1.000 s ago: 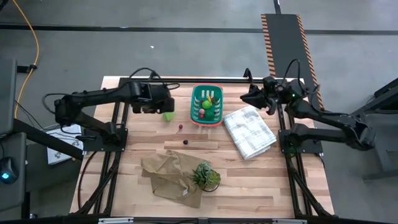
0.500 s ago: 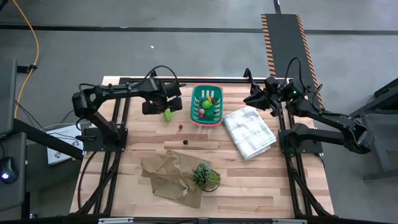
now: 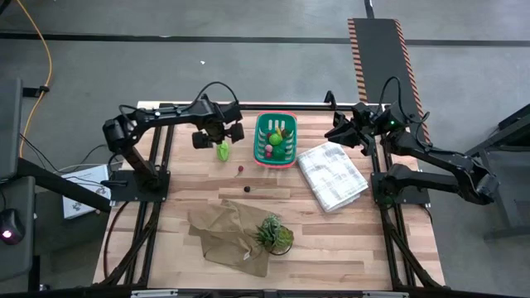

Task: Pick and placing Produce into tupperware
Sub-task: Put the green starfruit into the green basket

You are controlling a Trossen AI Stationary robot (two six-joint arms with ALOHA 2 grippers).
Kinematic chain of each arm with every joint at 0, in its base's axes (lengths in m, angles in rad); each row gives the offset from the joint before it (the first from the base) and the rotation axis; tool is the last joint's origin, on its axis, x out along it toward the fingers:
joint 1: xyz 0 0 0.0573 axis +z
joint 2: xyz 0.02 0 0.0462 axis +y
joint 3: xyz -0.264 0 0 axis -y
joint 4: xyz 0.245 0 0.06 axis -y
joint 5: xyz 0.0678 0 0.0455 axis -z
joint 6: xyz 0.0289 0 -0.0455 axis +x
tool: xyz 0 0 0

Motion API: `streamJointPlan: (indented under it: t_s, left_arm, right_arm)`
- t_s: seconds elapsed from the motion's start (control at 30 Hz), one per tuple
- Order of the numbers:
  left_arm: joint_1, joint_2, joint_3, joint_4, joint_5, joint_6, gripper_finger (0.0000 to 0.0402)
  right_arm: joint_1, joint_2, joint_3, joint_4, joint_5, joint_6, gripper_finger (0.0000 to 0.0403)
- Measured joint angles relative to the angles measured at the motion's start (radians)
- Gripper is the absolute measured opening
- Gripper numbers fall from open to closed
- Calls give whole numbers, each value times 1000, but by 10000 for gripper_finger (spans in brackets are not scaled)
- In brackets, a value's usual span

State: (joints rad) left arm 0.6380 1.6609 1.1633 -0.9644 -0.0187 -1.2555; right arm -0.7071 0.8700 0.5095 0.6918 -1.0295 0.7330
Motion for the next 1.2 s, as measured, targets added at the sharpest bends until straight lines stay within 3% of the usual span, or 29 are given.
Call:
streamJointPlan:
  t_s: [1.2]
  left_arm:
    - [-2,158,0,29,20,101,313]
  right_arm:
    - [0,0,0,-9,4,-2,79]
